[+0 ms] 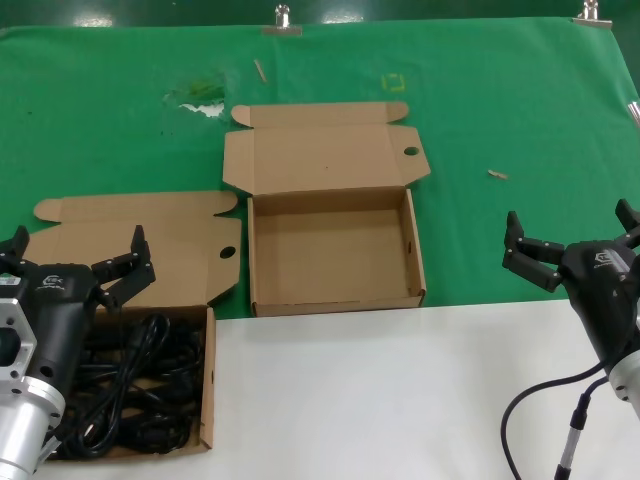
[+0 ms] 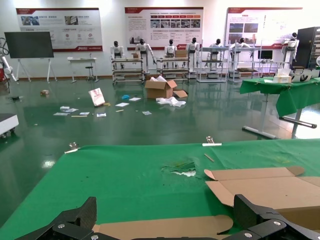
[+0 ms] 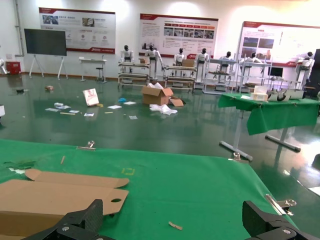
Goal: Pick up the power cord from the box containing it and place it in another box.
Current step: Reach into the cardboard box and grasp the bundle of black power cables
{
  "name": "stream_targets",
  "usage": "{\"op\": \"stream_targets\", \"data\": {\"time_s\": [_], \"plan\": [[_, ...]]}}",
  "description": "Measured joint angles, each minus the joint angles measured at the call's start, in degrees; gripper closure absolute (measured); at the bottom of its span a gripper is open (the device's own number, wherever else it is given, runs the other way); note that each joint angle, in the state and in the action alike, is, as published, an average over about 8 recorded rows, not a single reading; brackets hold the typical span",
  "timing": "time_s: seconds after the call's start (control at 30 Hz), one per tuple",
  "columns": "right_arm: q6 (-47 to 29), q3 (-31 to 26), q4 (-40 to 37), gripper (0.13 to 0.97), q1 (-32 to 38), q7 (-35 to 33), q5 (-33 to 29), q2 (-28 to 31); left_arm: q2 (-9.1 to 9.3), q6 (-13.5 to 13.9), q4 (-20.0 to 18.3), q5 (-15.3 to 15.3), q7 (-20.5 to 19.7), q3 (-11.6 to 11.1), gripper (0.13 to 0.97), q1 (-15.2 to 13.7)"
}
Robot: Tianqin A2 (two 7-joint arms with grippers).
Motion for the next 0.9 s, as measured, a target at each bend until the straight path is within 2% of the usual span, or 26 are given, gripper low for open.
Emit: {"op": "stream_targets", "data": {"time_s": [0.9], "plan": [[0.0, 0.0, 0.0, 0.129, 0.0, 0.0, 0.0, 0.0, 0.0, 0.0, 0.0, 0.0, 0.0, 0.0, 0.132, 0.0]]}}
